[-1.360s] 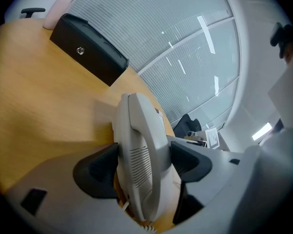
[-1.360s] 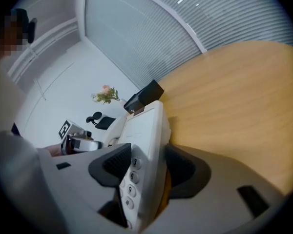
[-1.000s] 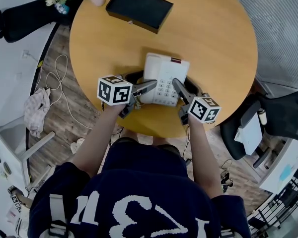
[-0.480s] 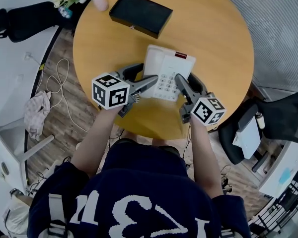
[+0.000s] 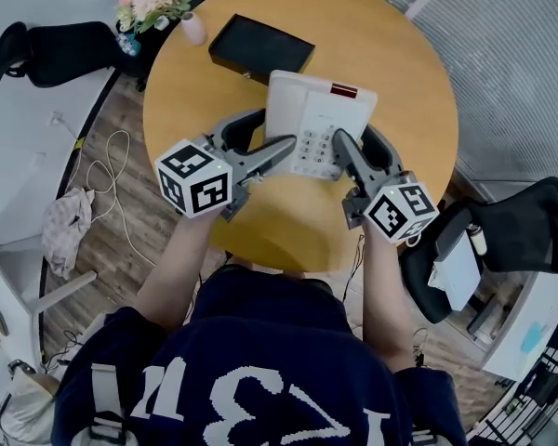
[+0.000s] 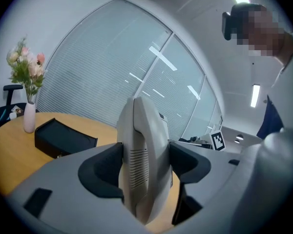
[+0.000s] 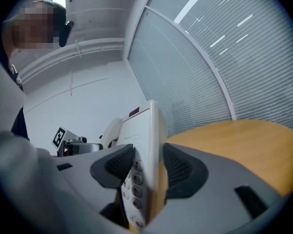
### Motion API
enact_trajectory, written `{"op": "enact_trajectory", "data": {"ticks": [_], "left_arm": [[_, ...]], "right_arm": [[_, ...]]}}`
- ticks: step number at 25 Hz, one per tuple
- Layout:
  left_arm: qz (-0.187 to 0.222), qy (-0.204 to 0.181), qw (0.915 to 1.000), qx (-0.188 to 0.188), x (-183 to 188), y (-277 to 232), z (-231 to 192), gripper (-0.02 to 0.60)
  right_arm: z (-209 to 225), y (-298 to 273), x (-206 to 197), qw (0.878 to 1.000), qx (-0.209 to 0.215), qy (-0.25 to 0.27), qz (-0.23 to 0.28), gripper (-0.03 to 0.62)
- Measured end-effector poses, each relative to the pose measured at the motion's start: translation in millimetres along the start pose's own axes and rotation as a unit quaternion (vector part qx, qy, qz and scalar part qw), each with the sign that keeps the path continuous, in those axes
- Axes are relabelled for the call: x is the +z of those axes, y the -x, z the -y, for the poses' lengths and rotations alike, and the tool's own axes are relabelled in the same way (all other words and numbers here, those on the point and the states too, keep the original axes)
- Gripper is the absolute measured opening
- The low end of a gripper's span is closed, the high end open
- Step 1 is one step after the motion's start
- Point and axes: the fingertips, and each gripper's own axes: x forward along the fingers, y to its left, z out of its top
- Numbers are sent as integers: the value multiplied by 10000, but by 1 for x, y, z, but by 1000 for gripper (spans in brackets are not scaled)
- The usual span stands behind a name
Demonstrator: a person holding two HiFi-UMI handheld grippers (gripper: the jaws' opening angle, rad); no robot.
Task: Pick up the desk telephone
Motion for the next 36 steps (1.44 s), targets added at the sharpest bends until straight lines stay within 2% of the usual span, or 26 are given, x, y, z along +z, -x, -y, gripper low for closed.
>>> {"op": "enact_trajectory", "data": {"ticks": [6,13,36], "left_arm": [[331,-528,9981,-10,39,6,19,308],[610,-764,9952,-91,69,12,35,308],[763,-1170,9901,-98,86,17,48,308]], "right_arm": [[-15,4,39,9988,159,251,399,210],[-28,11,70,9963,226,467,687,209],[-40,16,91,9932,290,741,848,207]]}}
